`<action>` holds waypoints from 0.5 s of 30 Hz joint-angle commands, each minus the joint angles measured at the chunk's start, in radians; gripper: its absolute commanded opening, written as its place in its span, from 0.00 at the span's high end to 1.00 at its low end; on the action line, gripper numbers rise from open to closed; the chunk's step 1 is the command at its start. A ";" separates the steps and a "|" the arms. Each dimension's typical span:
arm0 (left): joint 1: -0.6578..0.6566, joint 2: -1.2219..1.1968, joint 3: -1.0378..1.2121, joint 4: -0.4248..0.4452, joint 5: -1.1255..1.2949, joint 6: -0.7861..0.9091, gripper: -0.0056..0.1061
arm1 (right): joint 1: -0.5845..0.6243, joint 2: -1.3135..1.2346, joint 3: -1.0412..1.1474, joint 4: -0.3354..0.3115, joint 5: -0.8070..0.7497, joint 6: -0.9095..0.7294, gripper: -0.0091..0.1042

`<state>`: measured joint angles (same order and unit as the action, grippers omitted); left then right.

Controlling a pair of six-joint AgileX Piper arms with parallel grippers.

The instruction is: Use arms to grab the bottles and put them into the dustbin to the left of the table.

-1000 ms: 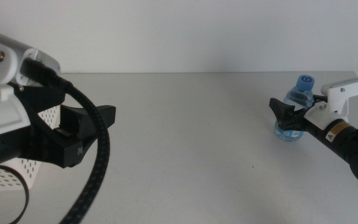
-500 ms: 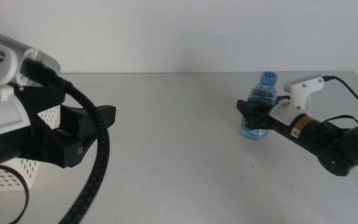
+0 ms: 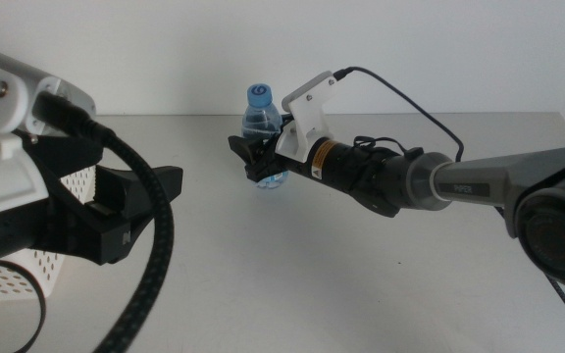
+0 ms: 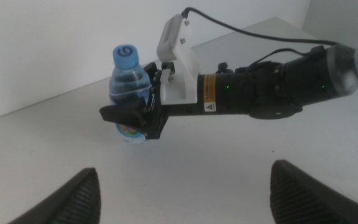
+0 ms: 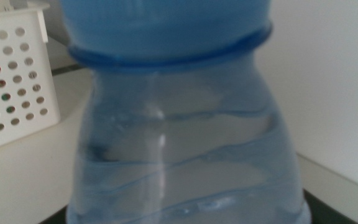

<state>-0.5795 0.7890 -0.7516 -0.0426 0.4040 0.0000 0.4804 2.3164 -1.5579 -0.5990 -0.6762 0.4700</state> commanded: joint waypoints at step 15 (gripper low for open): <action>-0.007 -0.003 -0.030 -0.003 -0.072 -0.014 0.11 | 0.028 -0.031 -0.069 0.051 -0.015 0.111 0.20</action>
<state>-0.5795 0.7890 -0.7516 -0.0426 0.4040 0.0000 0.5071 2.3806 -1.5955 -0.5661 -0.6408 0.5485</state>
